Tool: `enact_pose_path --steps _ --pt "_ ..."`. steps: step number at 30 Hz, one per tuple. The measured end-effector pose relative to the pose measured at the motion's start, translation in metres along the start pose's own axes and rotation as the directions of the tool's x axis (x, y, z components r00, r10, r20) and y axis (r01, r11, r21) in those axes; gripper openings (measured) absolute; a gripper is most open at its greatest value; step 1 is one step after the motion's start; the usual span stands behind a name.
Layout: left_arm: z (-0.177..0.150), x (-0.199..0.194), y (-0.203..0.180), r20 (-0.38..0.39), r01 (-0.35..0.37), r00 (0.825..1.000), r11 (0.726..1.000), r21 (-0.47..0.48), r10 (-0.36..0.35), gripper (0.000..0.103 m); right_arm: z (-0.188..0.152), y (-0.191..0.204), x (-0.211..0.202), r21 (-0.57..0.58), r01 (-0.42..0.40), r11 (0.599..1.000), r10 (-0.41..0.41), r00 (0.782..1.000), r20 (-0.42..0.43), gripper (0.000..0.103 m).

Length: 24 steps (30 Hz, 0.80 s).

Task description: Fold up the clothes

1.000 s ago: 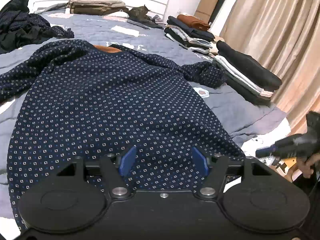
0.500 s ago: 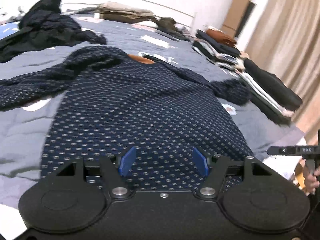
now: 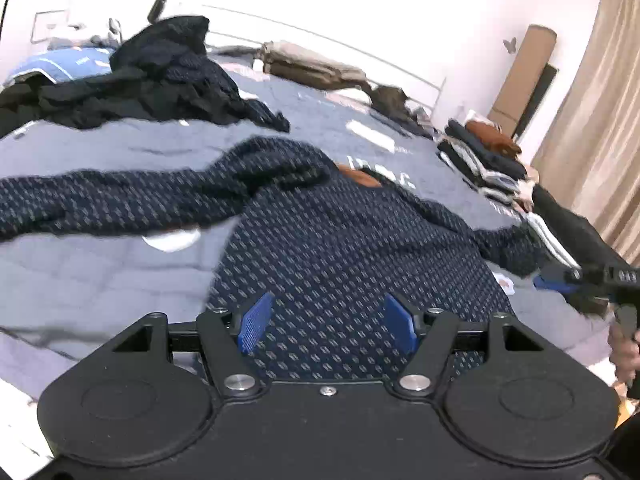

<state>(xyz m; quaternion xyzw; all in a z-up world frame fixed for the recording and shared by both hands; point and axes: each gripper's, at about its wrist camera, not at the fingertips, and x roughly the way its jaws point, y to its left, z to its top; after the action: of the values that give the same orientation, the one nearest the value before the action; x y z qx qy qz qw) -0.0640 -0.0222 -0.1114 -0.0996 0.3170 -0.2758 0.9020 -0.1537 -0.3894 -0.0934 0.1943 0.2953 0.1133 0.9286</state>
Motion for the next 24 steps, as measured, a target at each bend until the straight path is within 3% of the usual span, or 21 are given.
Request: enact_pose_path --steps 6,10,17,24 --pt "0.031 -0.006 0.025 0.05 -0.023 0.998 1.0 -0.018 0.024 0.063 0.049 0.026 0.047 -0.088 -0.061 0.994 0.062 0.998 0.008 0.058" --pt "0.061 0.006 0.036 0.064 -0.032 0.997 0.999 0.002 0.032 0.062 0.06 0.033 0.071 -0.115 -0.1 0.988 0.102 0.995 0.018 0.059" --pt "0.109 0.055 0.036 0.05 -0.045 0.998 0.995 0.089 0.041 0.062 0.073 0.039 0.108 -0.093 -0.143 0.985 0.144 0.99 -0.001 0.06" --pt "0.136 0.115 0.052 0.002 -0.052 0.999 0.991 0.124 0.052 0.062 0.086 0.042 0.118 -0.089 -0.155 0.984 0.157 0.988 0.014 0.061"
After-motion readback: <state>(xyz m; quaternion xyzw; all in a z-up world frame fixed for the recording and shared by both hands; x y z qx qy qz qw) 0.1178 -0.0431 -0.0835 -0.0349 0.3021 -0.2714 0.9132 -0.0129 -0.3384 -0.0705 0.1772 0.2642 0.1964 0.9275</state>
